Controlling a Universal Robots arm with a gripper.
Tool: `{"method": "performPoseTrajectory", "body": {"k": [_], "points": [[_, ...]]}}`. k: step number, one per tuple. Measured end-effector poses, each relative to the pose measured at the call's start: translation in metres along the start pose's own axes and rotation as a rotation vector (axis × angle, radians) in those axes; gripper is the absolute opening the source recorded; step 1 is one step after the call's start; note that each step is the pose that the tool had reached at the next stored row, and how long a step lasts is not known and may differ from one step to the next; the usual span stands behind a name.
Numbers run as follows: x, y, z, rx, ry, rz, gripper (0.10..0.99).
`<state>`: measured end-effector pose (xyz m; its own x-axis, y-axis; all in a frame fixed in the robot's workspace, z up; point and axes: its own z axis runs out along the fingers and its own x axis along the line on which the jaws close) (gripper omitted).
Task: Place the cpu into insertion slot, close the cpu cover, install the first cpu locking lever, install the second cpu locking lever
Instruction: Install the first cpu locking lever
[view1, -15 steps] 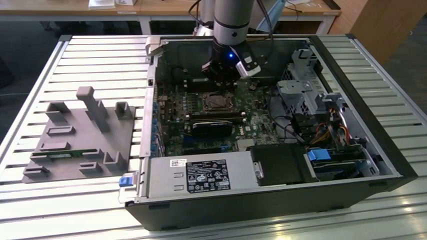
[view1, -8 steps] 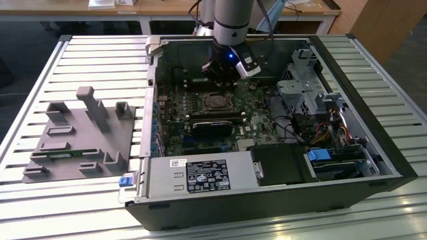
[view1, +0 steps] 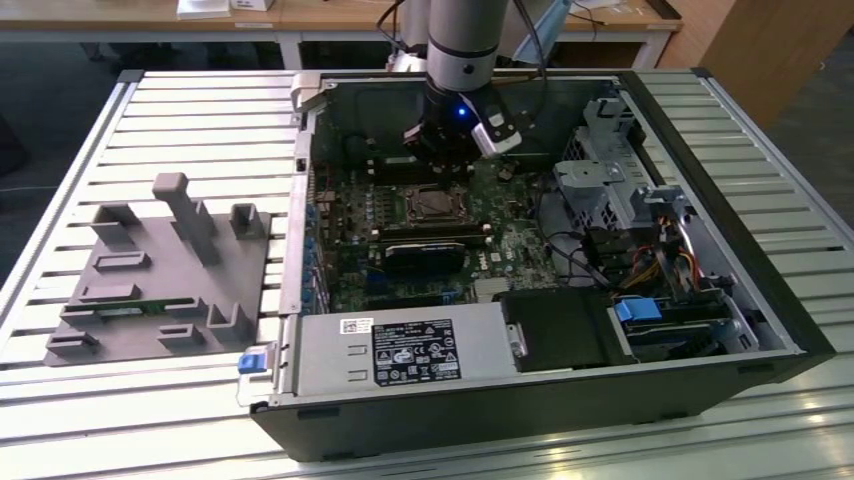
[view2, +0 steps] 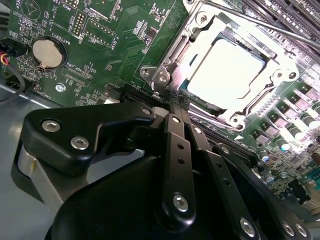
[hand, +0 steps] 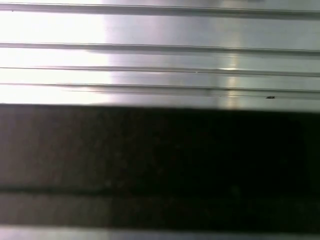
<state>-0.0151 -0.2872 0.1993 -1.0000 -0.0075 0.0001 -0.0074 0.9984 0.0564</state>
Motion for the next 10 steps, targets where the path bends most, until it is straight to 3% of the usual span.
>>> {"method": "performPoseTrajectory", "body": {"k": [10], "points": [[0.0000, 0.0000, -0.0009, 0.003, 0.0004, 0.000, 0.106]]}}
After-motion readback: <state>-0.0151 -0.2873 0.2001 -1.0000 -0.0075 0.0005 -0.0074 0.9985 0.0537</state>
